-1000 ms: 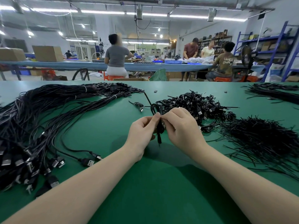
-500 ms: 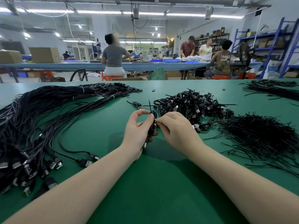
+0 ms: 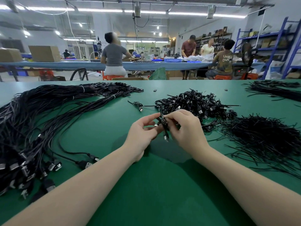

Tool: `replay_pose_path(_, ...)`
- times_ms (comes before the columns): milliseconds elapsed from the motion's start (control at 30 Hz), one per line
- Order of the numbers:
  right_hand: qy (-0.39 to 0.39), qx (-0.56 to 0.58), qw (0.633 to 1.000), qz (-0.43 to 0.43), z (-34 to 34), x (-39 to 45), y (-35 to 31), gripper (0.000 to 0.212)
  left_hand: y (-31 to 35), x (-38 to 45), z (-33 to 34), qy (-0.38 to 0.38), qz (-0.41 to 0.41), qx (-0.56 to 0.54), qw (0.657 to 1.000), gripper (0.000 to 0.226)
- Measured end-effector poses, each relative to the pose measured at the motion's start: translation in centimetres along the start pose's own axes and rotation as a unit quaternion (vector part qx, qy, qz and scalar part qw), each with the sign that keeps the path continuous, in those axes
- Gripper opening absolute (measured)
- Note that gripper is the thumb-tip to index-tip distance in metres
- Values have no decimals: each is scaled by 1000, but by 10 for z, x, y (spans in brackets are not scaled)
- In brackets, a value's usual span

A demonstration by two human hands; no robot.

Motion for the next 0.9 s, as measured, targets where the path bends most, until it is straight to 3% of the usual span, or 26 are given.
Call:
replay_pose_path(100,14,10,1000,2,-4,2,0,7,2,-3,-1,25,6,24,999,1)
replay_pose_path(200,15,-5,1000,-14,-6,0,-5,6,0,-3,-2,31,-5,39,999,26)
replay_pose_path(300,20,-8,1000,-15,-7,-1,-6,6,-1,-6,3,2,-31,10,999,11)
replay_pose_path(367,28,0,1000,-1,-9,-1,-3,7,1,-7,6,-12,-35,-6,999,21)
replay_pose_path(600,24,6,999,-20,-7,-2,-8,7,3,-9,7,-4,-14,32,999,7)
replay_pose_path(667,23,0,999,-30,-7,-2,-10,4,4,-9,8,-3,-18,49,999,18)
replay_pose_path(767,13,-35,996,-81,-7,-1,-19,4,-1,-8,7,-3,-102,-12,995,31)
replay_pose_path(833,16,-65,989,-130,-6,-1,-26,5,-5,-10,7,-4,-173,-78,982,31)
replay_pose_path(900,19,-76,986,-151,-5,-2,-28,8,-6,-10,5,2,-189,-89,978,24)
Point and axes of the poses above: each hand's wrist, its own x-axis towards the middle knuckle, its own z-axis out of the palm, y = z × x, the point moved 7 cm from there along x, towards the middle knuckle, and after that the axes turned 8 degrees about -x, right-handed, at the moved point
